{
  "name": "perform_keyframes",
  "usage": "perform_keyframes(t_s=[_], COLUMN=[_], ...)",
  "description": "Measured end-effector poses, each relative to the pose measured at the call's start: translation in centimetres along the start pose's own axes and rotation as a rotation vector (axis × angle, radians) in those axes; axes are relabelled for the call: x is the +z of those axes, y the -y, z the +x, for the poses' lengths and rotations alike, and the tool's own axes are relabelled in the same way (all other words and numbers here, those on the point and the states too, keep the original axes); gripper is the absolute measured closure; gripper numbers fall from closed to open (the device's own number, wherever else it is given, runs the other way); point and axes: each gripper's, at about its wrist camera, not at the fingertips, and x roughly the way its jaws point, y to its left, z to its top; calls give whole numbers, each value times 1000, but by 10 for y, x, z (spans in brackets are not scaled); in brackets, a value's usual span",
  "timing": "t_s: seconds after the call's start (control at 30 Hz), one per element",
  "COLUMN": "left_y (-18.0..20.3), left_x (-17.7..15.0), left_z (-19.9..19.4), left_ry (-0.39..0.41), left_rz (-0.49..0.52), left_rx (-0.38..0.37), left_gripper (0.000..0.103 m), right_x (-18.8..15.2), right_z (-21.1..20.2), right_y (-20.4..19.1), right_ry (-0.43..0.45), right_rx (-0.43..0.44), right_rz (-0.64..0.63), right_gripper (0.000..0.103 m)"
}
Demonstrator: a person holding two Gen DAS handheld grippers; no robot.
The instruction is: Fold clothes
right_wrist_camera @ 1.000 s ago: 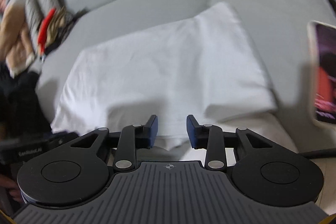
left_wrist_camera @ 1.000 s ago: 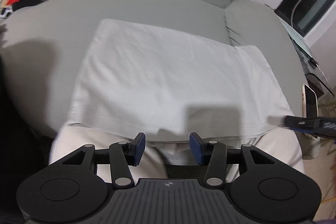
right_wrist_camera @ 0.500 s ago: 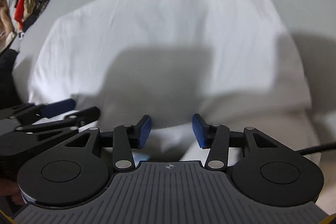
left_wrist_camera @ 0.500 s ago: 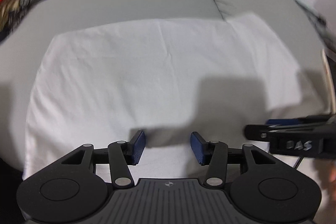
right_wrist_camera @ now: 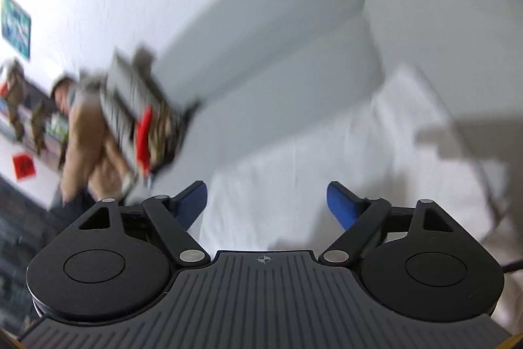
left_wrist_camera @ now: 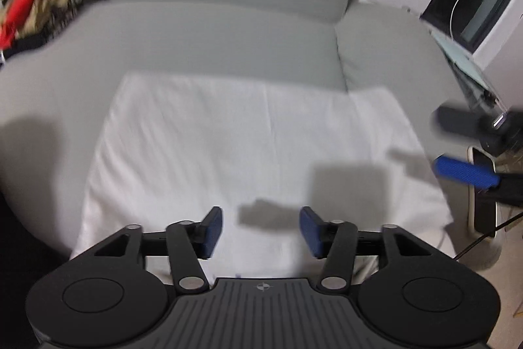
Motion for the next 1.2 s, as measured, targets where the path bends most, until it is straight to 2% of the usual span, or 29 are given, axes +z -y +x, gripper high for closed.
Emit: perform_keyframes(t_s=[0.07, 0.13, 0.17, 0.23, 0.3, 0.4, 0.53, 0.57, 0.63, 0.8, 0.9, 0.97, 1.1, 1.2], left_y=[0, -2, -3, -7, -10, -14, -11, -9, -11, -19, -17, -14, -12, -11], left_x=[4, 4, 5, 8, 13, 22, 28, 28, 29, 28, 28, 29, 29, 29], left_z=[0, 10, 18, 34, 50, 80, 102, 104, 107, 104, 104, 105, 105, 105], left_ry=[14, -7, -24, -56, -77, -81, -53, -58, -63, -56, -56, -60, -64, -65], left_rz=[19, 23, 24, 34, 53, 97, 197, 215, 226, 196, 198, 199, 194, 194], left_rx=[8, 28, 33, 39, 45, 70, 94, 96, 91, 65, 71, 78, 82, 87], left_gripper=[45, 47, 50, 51, 59, 68, 69, 69, 69, 68, 68, 68, 68, 68], right_x=[14, 28, 35, 51, 67, 87, 103, 106, 110, 123, 123, 123, 119, 116], right_z=[0, 5, 7, 15, 28, 58, 97, 105, 120, 146, 156, 159, 163, 165], right_y=[12, 36, 48, 70, 92, 125, 162, 169, 183, 200, 208, 212, 210, 208], right_ry=[38, 39, 40, 57, 66, 22, -47, -72, -110, -235, -269, -273, -248, -164], right_rx=[-22, -41, -51, -69, -100, -137, -181, -176, -142, 12, 92, 140, 176, 167], right_rz=[35, 111, 148, 192, 237, 265, 273, 269, 271, 262, 280, 300, 334, 368], right_gripper=[21, 37, 38, 39, 39, 39, 40, 40, 51, 56, 59, 59, 59, 59])
